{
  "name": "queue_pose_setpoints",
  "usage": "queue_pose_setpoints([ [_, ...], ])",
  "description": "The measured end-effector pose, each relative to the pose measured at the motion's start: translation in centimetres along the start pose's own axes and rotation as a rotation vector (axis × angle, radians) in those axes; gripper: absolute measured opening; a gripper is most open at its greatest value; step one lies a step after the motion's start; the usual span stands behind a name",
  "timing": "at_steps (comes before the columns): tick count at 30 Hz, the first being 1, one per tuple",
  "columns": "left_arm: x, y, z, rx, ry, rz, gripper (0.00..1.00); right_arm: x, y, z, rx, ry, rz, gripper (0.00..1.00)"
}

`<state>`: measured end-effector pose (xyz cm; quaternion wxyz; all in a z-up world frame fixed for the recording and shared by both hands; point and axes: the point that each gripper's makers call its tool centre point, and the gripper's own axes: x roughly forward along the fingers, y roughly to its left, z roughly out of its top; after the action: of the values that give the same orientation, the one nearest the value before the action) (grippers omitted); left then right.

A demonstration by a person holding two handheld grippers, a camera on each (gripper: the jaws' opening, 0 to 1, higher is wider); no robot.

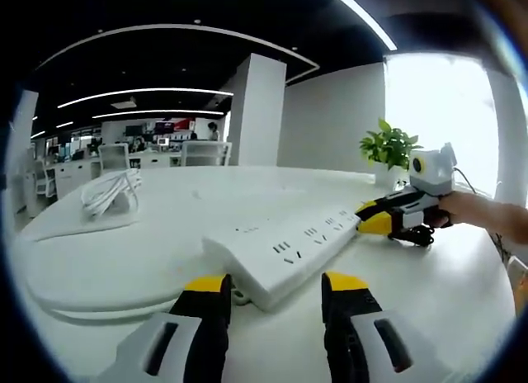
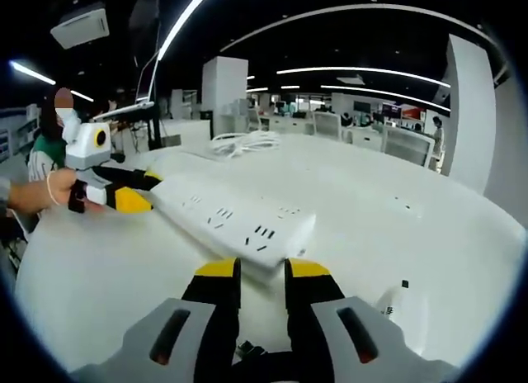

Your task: Straighten the power strip on the desk, plug the charger into it

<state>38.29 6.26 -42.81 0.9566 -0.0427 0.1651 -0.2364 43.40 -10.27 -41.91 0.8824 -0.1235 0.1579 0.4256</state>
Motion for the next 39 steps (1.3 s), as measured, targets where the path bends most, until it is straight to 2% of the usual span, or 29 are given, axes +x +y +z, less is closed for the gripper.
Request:
queue_pose_setpoints([
  [11, 0.1, 0.8, 0.0, 0.029, 0.014, 0.035, 0.33, 0.0, -0.1, 0.0, 0.004, 0.011, -0.008, 0.18],
  [21, 0.2, 0.9, 0.1, 0.046, 0.022, 0.025, 0.33, 0.0, 0.0, 0.0, 0.028, 0.028, -0.036, 0.16],
  [39, 0.6, 1.8, 0.3, 0.088, 0.08, -0.04, 0.32, 0.1, 0.1, 0.0, 0.043, 0.041, -0.069, 0.16],
])
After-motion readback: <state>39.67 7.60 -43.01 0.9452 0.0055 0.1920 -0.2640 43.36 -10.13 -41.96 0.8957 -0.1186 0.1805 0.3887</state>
